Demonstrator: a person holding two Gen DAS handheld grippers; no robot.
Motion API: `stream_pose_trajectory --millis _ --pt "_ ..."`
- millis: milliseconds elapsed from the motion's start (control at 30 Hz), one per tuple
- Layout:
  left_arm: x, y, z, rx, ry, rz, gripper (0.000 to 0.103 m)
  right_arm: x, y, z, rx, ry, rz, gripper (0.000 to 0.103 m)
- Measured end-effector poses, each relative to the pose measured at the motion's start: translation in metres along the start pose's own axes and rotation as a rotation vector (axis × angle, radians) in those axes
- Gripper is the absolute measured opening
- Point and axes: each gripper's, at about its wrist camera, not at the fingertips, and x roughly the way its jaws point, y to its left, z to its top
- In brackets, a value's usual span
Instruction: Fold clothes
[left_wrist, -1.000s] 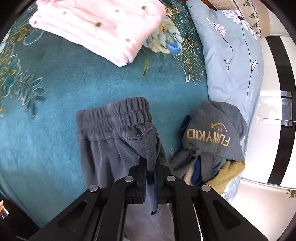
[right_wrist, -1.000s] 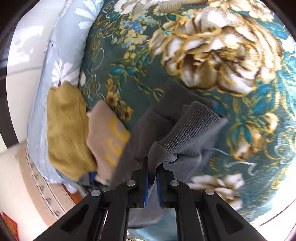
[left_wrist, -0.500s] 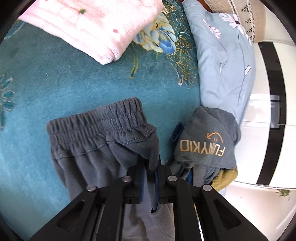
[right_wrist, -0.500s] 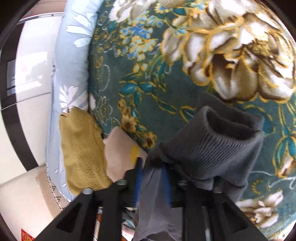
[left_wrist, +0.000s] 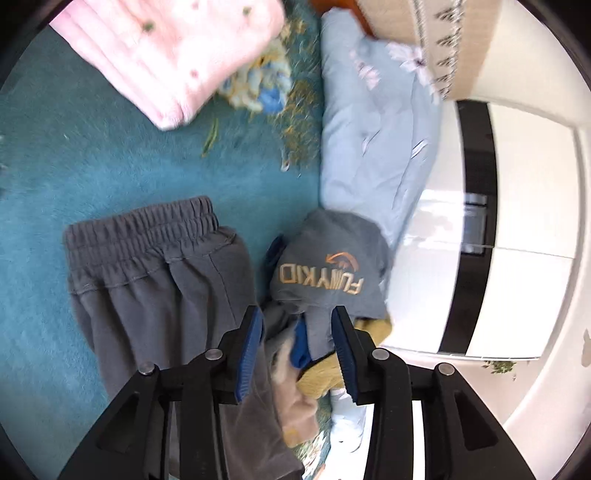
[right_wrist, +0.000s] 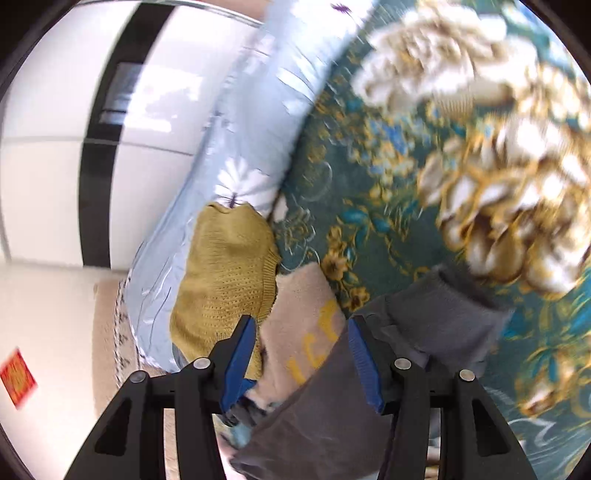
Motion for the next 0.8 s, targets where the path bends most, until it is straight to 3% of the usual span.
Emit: stream_pose_trajectory --millis 67,100,167,300,467,667,800 --pt "-0.012 0.005 -0.007 0.014 -0.058 0.062 0.043 -0.018 -0.007 -0.007 -0.056 -0.021 -0.033 0.056" --pt "-0.016 0.011 -0.010 0.013 -0.083 0.135 0.043 -0.026 -0.013 -0.012 -0.076 -0.028 -0.062 0.056" --pt "-0.016 0.022 -0.012 -0.019 -0.088 0.225 0.043 -0.030 -0.034 -0.022 -0.079 -0.016 -0.118 0.056" --pt "-0.023 0.038 -0.013 -0.084 -0.105 0.272 0.043 -0.010 -0.070 -0.039 -0.024 0.055 -0.153 0.056" --pt "-0.031 0.036 -0.012 -0.033 -0.141 0.378 0.043 0.015 -0.081 -0.054 0.013 0.078 -0.146 0.053" --pt "0.000 0.049 -0.017 -0.056 -0.025 0.474 0.043 0.019 -0.073 -0.054 -0.013 0.051 -0.112 0.050" --pt "0.017 0.052 -0.023 -0.052 0.039 0.492 0.043 0.025 -0.080 -0.050 0.017 0.045 -0.134 0.039"
